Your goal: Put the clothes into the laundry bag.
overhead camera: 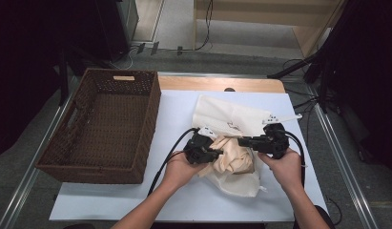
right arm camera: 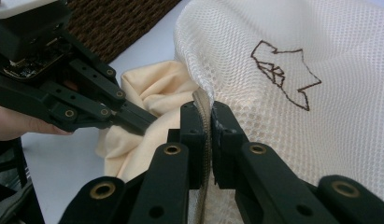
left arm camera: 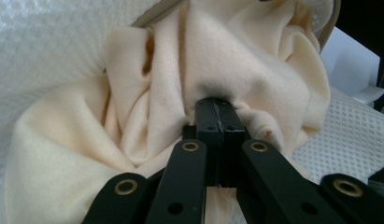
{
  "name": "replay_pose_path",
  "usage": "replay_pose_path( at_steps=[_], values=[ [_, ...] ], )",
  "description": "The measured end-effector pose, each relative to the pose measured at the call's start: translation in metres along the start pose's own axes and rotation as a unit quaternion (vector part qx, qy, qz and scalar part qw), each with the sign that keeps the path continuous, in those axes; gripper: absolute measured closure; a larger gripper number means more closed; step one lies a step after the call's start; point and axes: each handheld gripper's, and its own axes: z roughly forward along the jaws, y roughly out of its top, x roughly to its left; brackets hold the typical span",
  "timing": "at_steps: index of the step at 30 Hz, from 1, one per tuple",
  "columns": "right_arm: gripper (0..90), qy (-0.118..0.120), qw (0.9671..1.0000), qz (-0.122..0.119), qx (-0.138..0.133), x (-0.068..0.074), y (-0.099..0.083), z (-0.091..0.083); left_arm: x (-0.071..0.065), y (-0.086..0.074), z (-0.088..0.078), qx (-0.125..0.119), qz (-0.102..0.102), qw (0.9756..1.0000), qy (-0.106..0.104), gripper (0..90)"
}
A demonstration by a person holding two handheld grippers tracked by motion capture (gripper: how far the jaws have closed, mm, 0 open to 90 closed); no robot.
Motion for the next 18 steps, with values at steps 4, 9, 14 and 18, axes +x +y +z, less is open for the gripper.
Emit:
replay_pose_path(
  at_steps=[4, 9, 14, 18],
  values=[
    [85.5, -0.005, 1.0, 0.002, 0.002, 0.0, 0.0, 0.001, -0.001, 0.004, 0.012, 0.003, 0.007, 1.0, -0.001, 90.0],
    [85.8, -0.006, 1.0, 0.004, 0.0, 0.001, -0.001, 0.001, -0.005, 0.006, 0.021, -0.006, 0.003, 1.0, -0.002, 90.0],
    [85.9, -0.005, 1.0, -0.004, 0.006, 0.011, 0.0, 0.004, -0.006, 0.008, 0.025, -0.021, 0.003, 0.9998, 0.005, 90.0],
    [85.9, 0.003, 0.9998, -0.019, 0.006, 0.022, 0.002, 0.004, -0.005, 0.01, 0.026, -0.038, -0.012, 0.9992, -0.001, 90.0]
  ],
)
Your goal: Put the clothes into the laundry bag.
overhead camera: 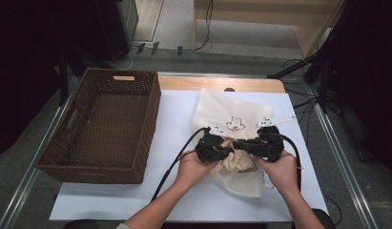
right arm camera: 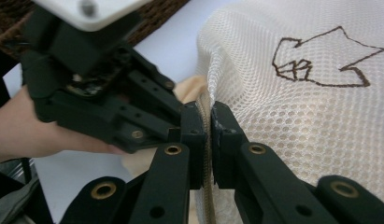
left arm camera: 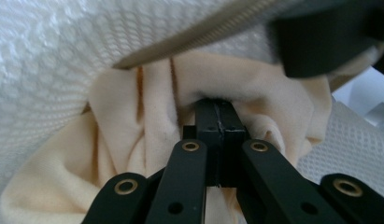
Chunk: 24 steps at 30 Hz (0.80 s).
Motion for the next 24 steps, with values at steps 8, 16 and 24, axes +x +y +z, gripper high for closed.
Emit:
replay_pose_path(
  at_steps=[8, 16, 24],
  values=[
    [86.2, 0.025, 0.9995, -0.008, -0.018, 0.012, 0.007, -0.012, -0.007, -0.002, -0.022, -0.004, 0.0, 0.9998, -0.019, 90.0],
    [86.4, 0.023, 0.9995, -0.017, -0.015, 0.019, 0.01, -0.01, -0.011, -0.005, -0.024, 0.008, 0.014, 0.9999, -0.002, 90.0],
    [86.5, 0.016, 0.9996, 0.012, -0.017, -0.004, 0.003, -0.01, -0.008, 0.008, 0.008, 0.019, 0.006, 0.9997, 0.013, 90.0]
  ],
)
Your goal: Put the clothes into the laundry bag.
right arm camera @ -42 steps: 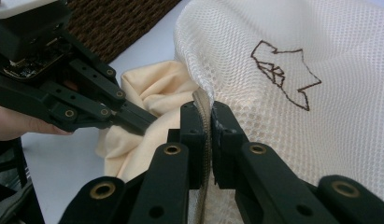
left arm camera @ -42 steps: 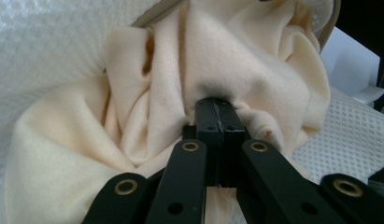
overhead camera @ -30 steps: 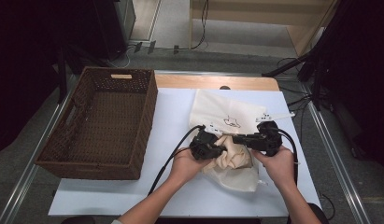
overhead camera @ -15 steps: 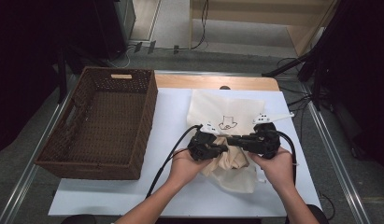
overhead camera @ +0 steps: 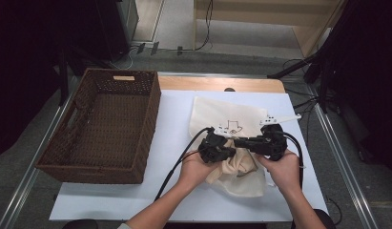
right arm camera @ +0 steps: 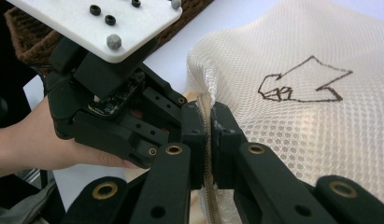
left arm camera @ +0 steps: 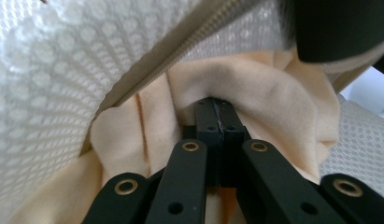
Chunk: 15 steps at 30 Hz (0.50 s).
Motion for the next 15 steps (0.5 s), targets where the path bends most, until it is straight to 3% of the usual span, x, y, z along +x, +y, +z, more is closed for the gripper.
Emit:
replay_pose_path(
  at_steps=[2, 6, 9, 15],
  values=[
    [86.5, 0.0, 1.0, 0.005, 0.001, -0.005, -0.002, 0.0, 0.002, 0.002, 0.005, 0.001, -0.003, 1.0, 0.005, 90.0],
    [86.5, -0.003, 0.9999, 0.011, 0.004, -0.01, -0.005, -0.002, 0.014, 0.003, 0.011, -0.011, -0.038, 0.9992, 0.003, 90.0],
    [86.4, -0.019, 0.9998, 0.008, 0.009, -0.012, -0.008, -0.002, 0.019, 0.004, 0.01, -0.012, -0.054, 0.9984, -0.012, 90.0],
    [86.2, -0.024, 0.9996, 0.009, 0.011, -0.016, -0.01, -0.001, 0.019, 0.005, -0.007, 0.007, -0.04, 0.9984, -0.039, 81.5]
  ],
)
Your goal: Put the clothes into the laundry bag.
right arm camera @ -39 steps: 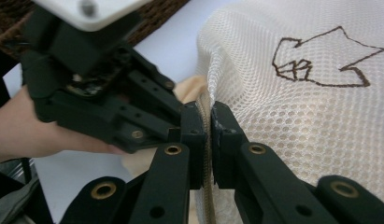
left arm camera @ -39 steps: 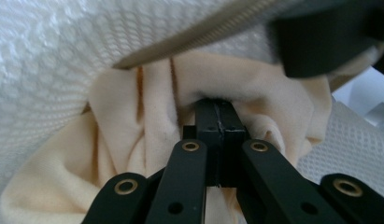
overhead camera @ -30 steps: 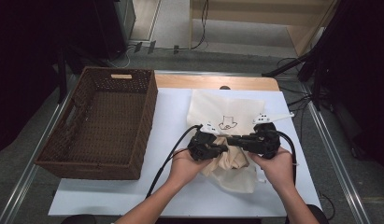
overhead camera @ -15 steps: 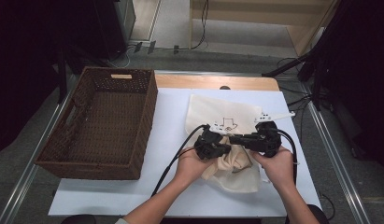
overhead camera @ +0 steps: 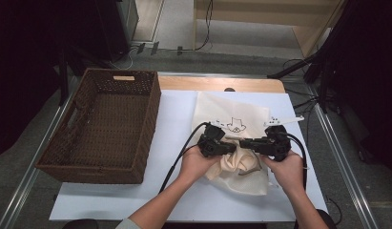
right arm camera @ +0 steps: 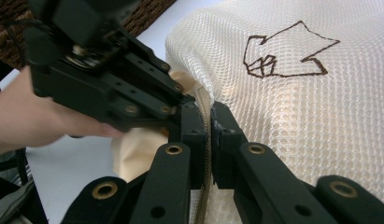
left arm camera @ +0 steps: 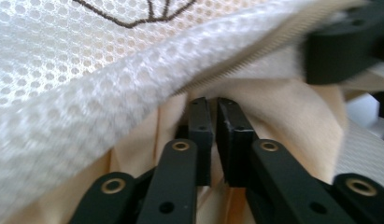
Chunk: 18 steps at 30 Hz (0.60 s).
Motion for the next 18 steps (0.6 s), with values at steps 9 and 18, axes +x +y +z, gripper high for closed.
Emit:
replay_pose_path(
  at_steps=[9, 18],
  values=[
    [85.9, -0.001, 1.0, 0.003, -0.006, -0.001, -0.002, -0.002, -0.006, -0.005, -0.035, 0.01, 0.018, 0.9994, -0.03, 57.1],
    [85.7, 0.005, 0.9999, 0.008, -0.008, -0.003, -0.003, -0.002, 0.0, -0.026, -0.059, 0.005, 0.022, 0.9993, -0.031, 41.7]
  ],
)
